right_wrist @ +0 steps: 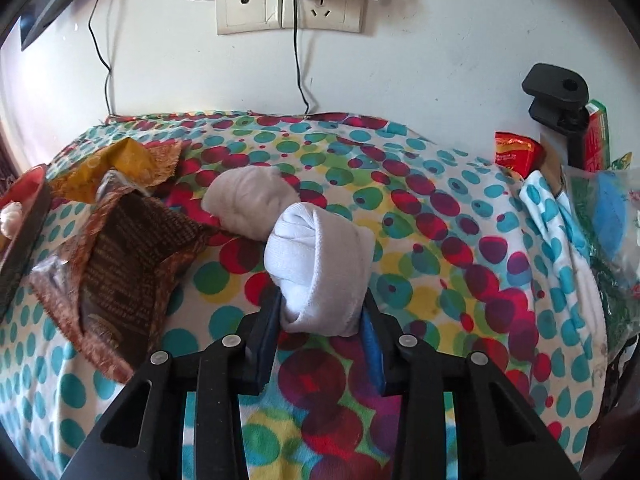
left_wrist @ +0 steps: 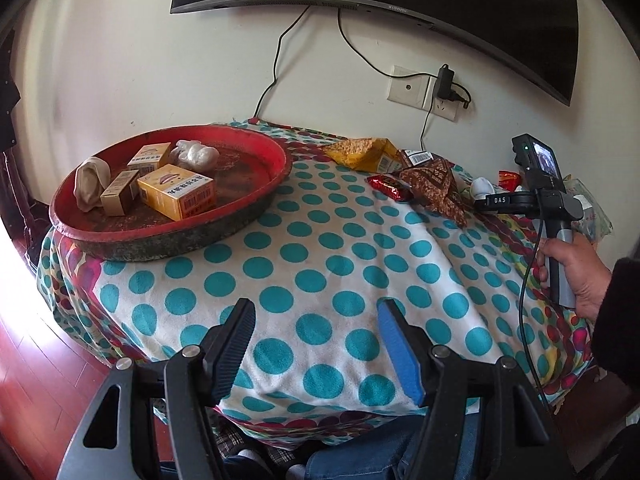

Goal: Organize objects
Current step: 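Grasp the white sock with the right gripper, then carry the white sock into the red tray and release it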

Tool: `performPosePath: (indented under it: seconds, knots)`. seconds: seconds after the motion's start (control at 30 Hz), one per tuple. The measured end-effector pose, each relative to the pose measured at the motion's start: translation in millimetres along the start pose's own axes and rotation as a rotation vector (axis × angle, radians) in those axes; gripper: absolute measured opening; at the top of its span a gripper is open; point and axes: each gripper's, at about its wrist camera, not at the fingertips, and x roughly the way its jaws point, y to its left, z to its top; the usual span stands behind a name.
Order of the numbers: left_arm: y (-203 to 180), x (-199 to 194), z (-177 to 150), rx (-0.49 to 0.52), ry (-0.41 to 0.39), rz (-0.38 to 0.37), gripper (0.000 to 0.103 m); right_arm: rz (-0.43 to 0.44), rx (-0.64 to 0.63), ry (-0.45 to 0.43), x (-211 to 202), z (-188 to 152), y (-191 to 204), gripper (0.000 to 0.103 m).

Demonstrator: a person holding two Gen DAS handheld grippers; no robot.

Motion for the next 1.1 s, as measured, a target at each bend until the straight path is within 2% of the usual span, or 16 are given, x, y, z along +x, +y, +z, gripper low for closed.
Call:
performPosePath:
  seconds: [0.13, 0.37, 0.6, 0.87, 1.1]
  knots:
    - [-3, -3, 1, 0.008, -0.006, 0.005, 0.066, 0.001, -0.013, -0.004, -9, -8, 4, 0.035]
    - [10, -10, 5, -0.062, -0.017, -0.018, 0.066, 0.01, -0.042, -0.023, -33, -13, 18, 0.035]
    - [41, -16, 12, -0.147, -0.033, 0.038, 0.066, 0.026, -0.09, -0.073, -63, 5, 40, 0.035]
    - [54, -15, 14, -0.185, -0.026, 0.056, 0.066, 0.076, -0.141, -0.103, -77, 19, 82, 0.035]
    - [51, -17, 15, -0.15, -0.039, 0.072, 0.066, 0.114, -0.226, -0.108, -78, 23, 138, 0.035]
